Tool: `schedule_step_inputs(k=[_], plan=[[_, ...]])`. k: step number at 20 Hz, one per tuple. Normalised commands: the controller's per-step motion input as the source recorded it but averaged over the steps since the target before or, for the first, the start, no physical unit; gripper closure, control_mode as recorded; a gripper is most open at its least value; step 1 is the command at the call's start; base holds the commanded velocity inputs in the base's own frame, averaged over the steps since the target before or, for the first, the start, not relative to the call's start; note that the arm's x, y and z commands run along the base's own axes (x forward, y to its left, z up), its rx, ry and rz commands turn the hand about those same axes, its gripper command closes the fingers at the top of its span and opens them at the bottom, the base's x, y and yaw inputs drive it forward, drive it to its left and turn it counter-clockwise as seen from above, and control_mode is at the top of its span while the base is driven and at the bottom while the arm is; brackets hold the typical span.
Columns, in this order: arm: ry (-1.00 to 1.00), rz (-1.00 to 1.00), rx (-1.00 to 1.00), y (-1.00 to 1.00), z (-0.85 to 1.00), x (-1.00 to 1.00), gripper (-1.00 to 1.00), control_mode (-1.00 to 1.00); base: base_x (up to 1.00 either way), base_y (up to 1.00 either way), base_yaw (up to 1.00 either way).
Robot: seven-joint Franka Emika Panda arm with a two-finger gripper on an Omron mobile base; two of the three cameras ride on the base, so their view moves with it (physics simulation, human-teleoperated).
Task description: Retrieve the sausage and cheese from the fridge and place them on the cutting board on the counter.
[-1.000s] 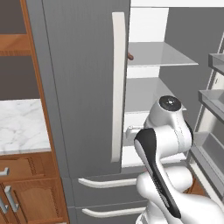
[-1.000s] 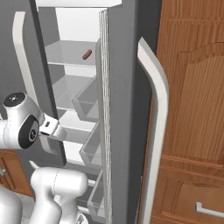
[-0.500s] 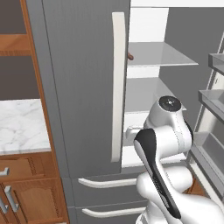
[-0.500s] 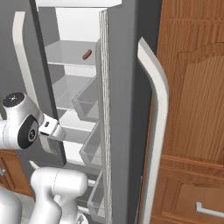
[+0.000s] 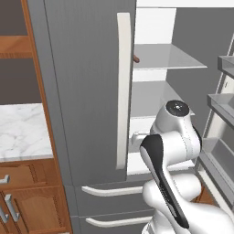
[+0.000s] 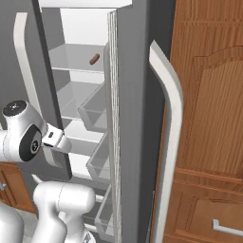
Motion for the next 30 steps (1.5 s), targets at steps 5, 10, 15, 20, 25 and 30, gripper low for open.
schedule_step_inputs(k=[5, 10, 15, 20, 25, 30], plan=[[0.0, 0.0, 0.0, 0.0, 0.0, 0.0, -1.0, -1.0, 0.0, 0.0, 0.0], [-0.11, -0.04, 0.05, -0.1, -0.01, -0.09, -1.0, -1.0, 0.0, 0.0, 0.0], [-0.16, 0.08, 0.04, -0.3, 0.3, -0.02, -1.0, -1.0, 0.0, 0.0, 0.0], [-0.1, 0.22, 0.01, -0.24, 0.37, 0.1, -1.0, -1.0, 0.0, 0.0, 0.0], [-0.06, 0.21, -0.06, -0.03, 0.4, 0.27, -1.0, -1.0, 0.0, 0.0, 0.0], [-0.07, 0.13, -0.11, 0.0, 0.54, 0.14, -1.0, -1.0, 0.0, 0.0, 0.0]])
